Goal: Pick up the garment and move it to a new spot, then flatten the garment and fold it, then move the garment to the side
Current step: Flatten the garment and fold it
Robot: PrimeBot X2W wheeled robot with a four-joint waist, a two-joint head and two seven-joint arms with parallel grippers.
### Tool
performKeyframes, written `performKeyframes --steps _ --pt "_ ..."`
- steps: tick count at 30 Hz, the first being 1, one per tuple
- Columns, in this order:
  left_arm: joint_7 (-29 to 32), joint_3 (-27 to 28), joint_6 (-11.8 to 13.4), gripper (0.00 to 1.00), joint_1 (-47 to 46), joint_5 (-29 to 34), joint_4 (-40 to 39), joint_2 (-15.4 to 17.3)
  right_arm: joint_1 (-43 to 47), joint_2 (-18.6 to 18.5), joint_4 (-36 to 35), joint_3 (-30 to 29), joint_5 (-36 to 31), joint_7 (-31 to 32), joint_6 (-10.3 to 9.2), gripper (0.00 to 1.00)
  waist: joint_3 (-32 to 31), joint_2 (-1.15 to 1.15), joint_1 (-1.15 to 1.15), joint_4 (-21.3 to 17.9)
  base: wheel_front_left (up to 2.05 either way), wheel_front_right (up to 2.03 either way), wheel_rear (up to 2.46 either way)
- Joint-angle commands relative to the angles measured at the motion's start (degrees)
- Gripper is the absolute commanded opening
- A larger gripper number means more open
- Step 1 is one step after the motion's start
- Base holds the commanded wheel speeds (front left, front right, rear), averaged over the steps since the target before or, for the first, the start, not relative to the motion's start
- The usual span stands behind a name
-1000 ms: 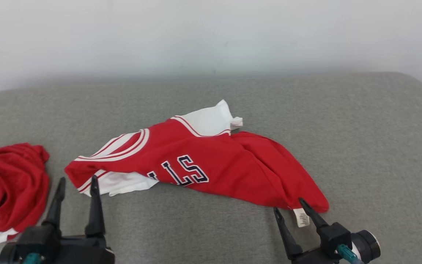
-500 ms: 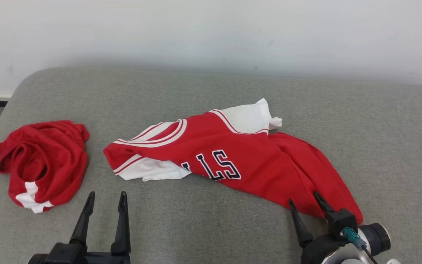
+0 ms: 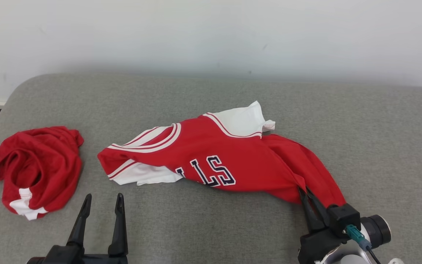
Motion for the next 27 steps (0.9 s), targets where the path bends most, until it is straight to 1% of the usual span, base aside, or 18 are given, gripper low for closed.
performKeyframes --steps 1,5,8,12,17,19,21,25,26,27 --pt "-0.2 0.2 0.0 1.0 0.8 0.4 -0.3 -0.3 1.1 0.0 -1.7 0.1 0.6 -0.1 -0.13 0.0 -0.7 0.0 0.0 -1.3 0.0 0.0 0.0" --pt "-0.2 0.5 -0.3 1.0 1.4 0.8 -0.5 -0.6 3.2 -1.3 -6.0 1.3 1.1 -0.1 -0.13 0.0 -1.5 0.0 0.0 -3.0 0.0 0.0 0.0" --pt "-0.2 0.7 -0.4 1.0 1.6 1.0 -0.6 -0.7 5.0 -2.7 -7.4 2.9 1.3 -0.1 -0.13 0.0 -1.8 0.0 0.0 -4.3 0.0 0.0 0.0" --pt "-0.2 0.8 -0.6 1.0 1.6 1.3 -0.8 -0.8 7.3 -5.2 -7.3 5.3 2.1 -0.1 -0.13 0.0 -1.8 0.0 0.0 -5.9 0.0 0.0 0.0" --pt "-0.2 0.9 -0.9 1.0 0.8 1.7 -0.4 -0.9 9.2 -7.3 -5.5 9.4 5.8 -0.1 -0.13 0.0 -1.4 0.0 0.0 -7.5 0.0 0.0 0.0" --pt "-0.2 0.7 -1.2 1.0 0.5 1.9 -0.2 -0.9 9.6 -7.7 -4.1 11.7 7.3 -0.1 -0.13 0.0 -1.4 0.0 0.0 -7.8 0.0 0.0 0.0" --pt "-0.2 0.7 -1.4 1.0 0.4 2.2 0.1 -0.9 9.6 -7.9 -3.0 15.3 9.6 -0.1 -0.13 0.0 -1.4 0.0 0.0 -8.3 0.0 0.0 0.0" --pt "-0.2 0.3 -1.5 1.0 0.2 2.7 0.6 -0.9 8.3 -9.1 -4.5 23.5 17.2 -0.1 -0.13 0.0 -1.4 0.0 0.0 -9.1 0.0 0.0 0.0" --pt "-0.2 0.2 -1.6 1.0 0.1 2.8 0.7 -0.9 8.0 -9.8 -5.4 25.1 19.2 -0.1 -0.13 0.24 -1.4 0.0 0.0 -9.2 0.0 0.0 0.0" --pt "-0.2 0.0 -1.6 1.0 0.0 2.8 0.7 -0.9 7.6 -10.4 -6.5 26.2 20.9 -0.1 -0.13 0.72 -1.4 0.0 0.0 -9.4 0.0 0.0 0.0"
